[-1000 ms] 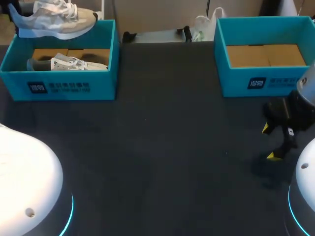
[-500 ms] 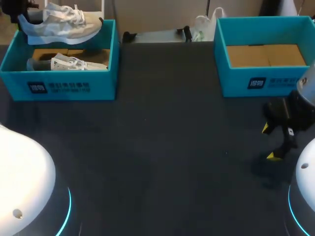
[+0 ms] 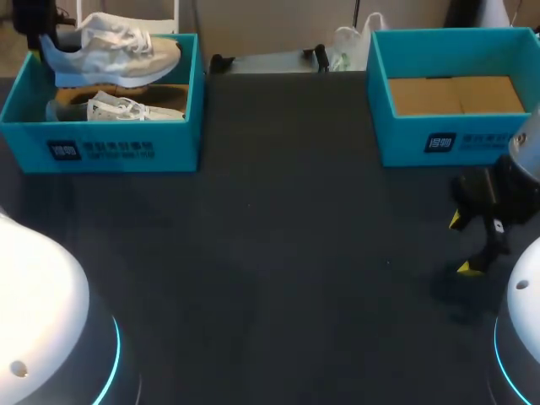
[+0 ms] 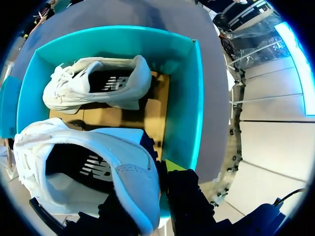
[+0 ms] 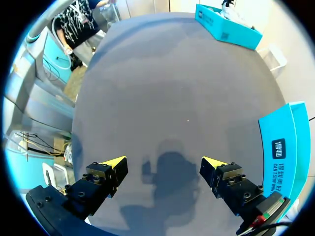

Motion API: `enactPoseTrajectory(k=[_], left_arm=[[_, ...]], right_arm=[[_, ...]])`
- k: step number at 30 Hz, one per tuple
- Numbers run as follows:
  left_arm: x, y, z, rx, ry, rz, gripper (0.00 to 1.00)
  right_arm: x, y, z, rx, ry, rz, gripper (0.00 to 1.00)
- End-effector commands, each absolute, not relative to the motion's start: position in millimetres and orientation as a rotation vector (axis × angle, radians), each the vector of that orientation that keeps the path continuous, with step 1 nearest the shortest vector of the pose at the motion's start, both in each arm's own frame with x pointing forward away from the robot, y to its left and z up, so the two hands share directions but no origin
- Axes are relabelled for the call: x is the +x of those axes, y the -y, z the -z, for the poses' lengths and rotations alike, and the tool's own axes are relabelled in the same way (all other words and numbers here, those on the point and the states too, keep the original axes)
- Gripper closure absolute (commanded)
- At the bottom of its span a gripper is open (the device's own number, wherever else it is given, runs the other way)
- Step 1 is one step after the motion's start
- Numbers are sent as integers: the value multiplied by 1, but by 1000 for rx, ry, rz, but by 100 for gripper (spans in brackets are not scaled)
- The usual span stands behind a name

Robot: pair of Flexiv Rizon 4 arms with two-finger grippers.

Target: Take the shoe out of the shoebox, open the shoe tongue, remove and reinsert the insole, then place the shoe into the shoebox

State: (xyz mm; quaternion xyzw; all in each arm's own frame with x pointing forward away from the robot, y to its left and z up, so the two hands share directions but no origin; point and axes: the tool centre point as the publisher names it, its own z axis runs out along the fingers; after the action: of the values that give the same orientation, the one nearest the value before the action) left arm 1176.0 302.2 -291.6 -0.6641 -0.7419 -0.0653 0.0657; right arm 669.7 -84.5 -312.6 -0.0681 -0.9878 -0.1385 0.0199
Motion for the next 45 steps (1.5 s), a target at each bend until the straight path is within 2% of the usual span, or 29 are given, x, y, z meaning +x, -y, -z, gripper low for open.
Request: enactPoseTrajectory(k=[1, 19, 45], left_arm=[[1183, -304, 304, -2009, 2223, 206, 100], [1212, -307, 315, -2098, 2137, 280, 100], [1218, -300, 354, -2022, 2130, 171, 100]], right_arm=[[669, 84, 313, -214, 3068, 424, 0], [669, 84, 313, -214, 3068, 424, 0], [669, 84, 313, -214, 3068, 424, 0]])
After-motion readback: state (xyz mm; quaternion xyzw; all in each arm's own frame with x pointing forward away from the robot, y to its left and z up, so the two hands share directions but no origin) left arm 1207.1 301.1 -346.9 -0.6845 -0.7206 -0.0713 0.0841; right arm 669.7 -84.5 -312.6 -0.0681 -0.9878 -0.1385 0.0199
